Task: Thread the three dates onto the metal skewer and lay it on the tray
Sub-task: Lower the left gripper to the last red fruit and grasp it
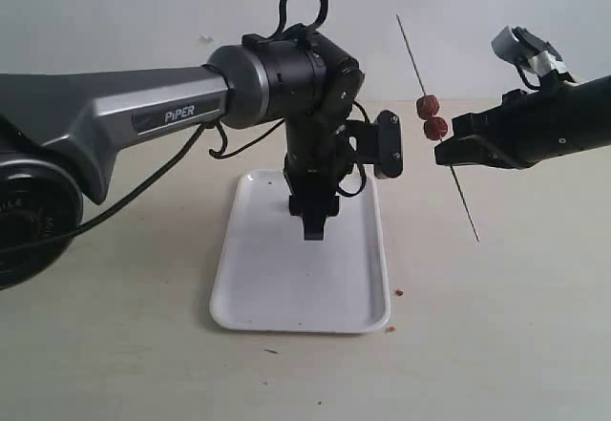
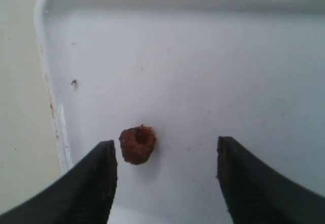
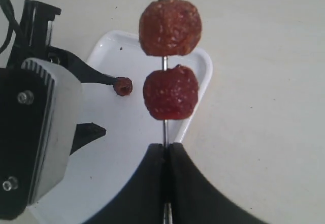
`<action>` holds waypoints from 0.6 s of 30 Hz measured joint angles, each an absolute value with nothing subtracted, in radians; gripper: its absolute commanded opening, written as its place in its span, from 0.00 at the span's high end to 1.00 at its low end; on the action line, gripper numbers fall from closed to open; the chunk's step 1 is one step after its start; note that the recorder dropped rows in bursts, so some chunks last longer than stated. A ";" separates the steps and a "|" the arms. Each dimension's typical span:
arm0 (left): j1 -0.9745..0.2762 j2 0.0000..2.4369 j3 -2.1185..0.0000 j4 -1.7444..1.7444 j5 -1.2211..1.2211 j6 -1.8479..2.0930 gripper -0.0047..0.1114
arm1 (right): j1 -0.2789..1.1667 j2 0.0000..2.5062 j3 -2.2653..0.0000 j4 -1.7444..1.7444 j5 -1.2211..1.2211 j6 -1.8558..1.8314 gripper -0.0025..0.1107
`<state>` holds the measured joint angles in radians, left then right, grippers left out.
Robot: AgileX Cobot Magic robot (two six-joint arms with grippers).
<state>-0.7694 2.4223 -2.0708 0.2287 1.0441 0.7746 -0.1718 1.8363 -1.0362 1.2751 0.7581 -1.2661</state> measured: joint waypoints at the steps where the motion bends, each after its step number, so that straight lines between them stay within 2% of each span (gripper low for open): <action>1: -0.769 2.424 -2.071 0.230 1.044 0.794 0.46 | -0.172 1.836 -1.036 1.273 0.758 -1.270 0.98; 12: -0.672 2.426 -2.071 0.133 1.017 0.980 0.46 | -0.172 1.836 -1.036 1.277 0.761 -1.301 0.98; 18: -0.669 2.426 -2.071 0.101 0.963 1.102 0.46 | -0.172 1.836 -1.036 1.279 0.761 -1.323 0.98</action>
<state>-0.6689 2.4259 -2.0708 0.1007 0.9628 1.1017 -0.1718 1.8358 -1.0362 1.2789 0.7613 -1.3226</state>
